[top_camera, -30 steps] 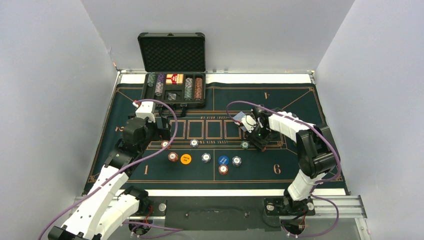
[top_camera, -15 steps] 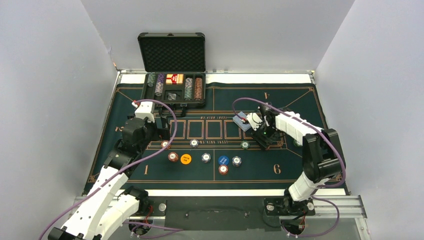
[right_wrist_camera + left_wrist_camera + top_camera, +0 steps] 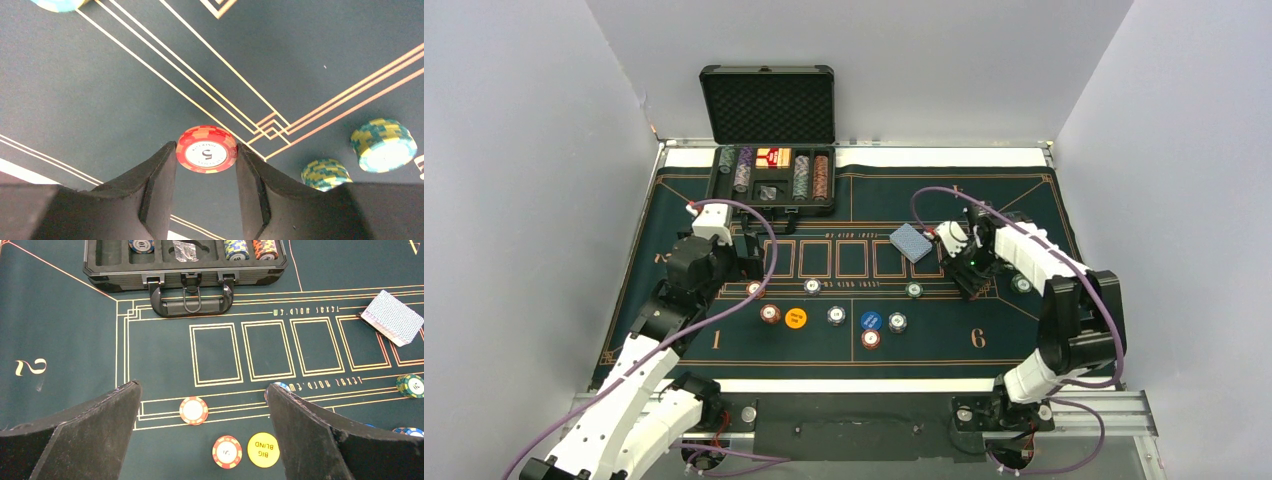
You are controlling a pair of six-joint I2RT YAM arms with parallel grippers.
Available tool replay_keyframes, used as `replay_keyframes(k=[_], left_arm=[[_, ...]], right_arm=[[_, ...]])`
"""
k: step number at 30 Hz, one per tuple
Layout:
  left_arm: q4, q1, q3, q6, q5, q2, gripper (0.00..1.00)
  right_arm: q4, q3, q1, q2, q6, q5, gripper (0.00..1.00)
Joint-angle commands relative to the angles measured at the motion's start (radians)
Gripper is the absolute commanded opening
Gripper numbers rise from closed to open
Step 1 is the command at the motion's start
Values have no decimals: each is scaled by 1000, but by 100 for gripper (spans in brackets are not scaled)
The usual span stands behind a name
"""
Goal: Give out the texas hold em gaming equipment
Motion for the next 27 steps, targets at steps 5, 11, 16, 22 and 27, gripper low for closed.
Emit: replay_keyframes(k=[5, 11, 16, 22, 27], left_arm=[[53, 5, 27, 18, 8, -29, 97], [51, 6, 28, 21, 18, -38, 97], [54, 8, 25, 22, 22, -42, 97], [60, 8, 21, 21, 27, -37, 97], [62, 7, 19, 21, 30, -41, 97]], right_arm=[[-72, 83, -110, -101, -23, -9, 5], [-111, 128, -224, -117, -30, -3, 5], [-121, 157, -322, -109, -31, 3, 5], [-107, 191, -376, -75, -14, 15, 5], [-99, 229, -399, -27, 8, 37, 5]])
